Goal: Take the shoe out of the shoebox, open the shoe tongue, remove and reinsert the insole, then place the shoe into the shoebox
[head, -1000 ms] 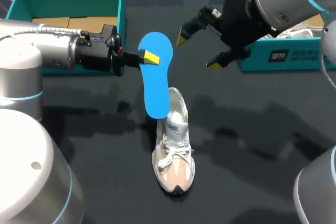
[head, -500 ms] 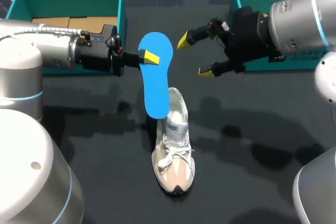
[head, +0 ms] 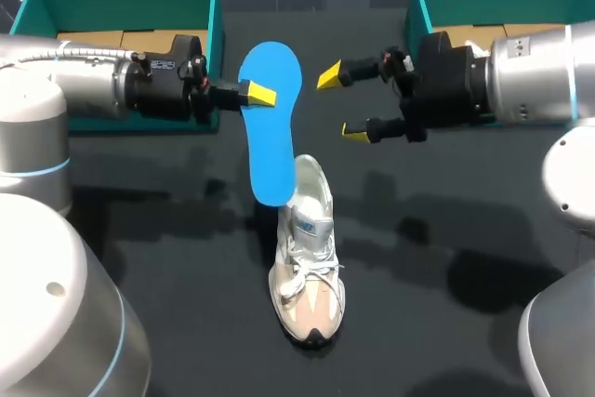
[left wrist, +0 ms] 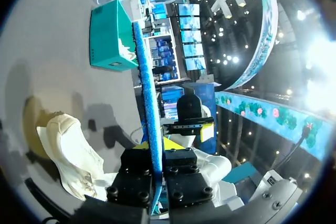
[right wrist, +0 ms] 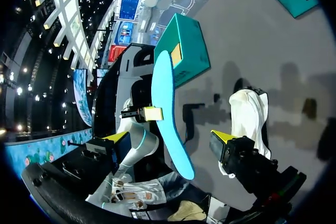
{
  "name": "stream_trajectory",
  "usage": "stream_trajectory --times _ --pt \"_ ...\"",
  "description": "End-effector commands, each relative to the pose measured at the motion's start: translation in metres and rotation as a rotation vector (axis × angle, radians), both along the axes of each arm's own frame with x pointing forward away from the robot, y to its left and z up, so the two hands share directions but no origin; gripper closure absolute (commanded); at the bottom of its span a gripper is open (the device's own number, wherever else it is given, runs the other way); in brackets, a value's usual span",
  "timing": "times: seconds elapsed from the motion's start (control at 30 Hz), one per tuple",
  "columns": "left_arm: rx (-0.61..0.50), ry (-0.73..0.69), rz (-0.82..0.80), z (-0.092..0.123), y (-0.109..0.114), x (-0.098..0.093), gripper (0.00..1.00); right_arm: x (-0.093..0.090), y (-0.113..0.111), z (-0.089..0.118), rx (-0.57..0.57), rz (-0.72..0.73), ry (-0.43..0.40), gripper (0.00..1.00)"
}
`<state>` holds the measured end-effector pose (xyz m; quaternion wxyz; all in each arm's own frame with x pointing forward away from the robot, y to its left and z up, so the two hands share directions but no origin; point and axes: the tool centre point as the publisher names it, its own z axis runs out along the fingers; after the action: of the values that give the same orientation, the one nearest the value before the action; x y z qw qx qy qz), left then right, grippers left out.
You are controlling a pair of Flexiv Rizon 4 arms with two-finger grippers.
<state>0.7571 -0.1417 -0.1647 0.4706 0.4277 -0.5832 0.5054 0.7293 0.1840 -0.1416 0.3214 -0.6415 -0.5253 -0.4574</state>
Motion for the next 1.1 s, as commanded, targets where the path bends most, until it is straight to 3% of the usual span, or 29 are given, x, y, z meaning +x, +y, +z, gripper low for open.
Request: stream_trajectory --times 0.03,0.23,0.47,0.67,1.1 --pt "-0.017 -0.087 0.008 0.008 0.008 0.000 1.00 0.000 0.002 -0.006 0.127 0.015 -0.037 0.00" --pt "-0.033 -0.337 0.030 0.025 0.012 0.008 1.00 0.000 0.001 -0.008 0.155 0.031 -0.042 0.00" --pt "-0.024 -0.807 0.099 0.044 0.010 0.014 1.00 0.001 -0.001 -0.010 0.181 0.038 -0.045 0.00" --pt "-0.037 -1.088 0.143 0.057 0.006 0.021 1.00 0.001 -0.003 -0.012 0.212 0.036 -0.042 0.00" --pt "-0.112 -1.677 0.161 0.066 0.002 0.035 1.00 0.000 -0.005 -0.013 0.227 0.034 -0.042 0.00"
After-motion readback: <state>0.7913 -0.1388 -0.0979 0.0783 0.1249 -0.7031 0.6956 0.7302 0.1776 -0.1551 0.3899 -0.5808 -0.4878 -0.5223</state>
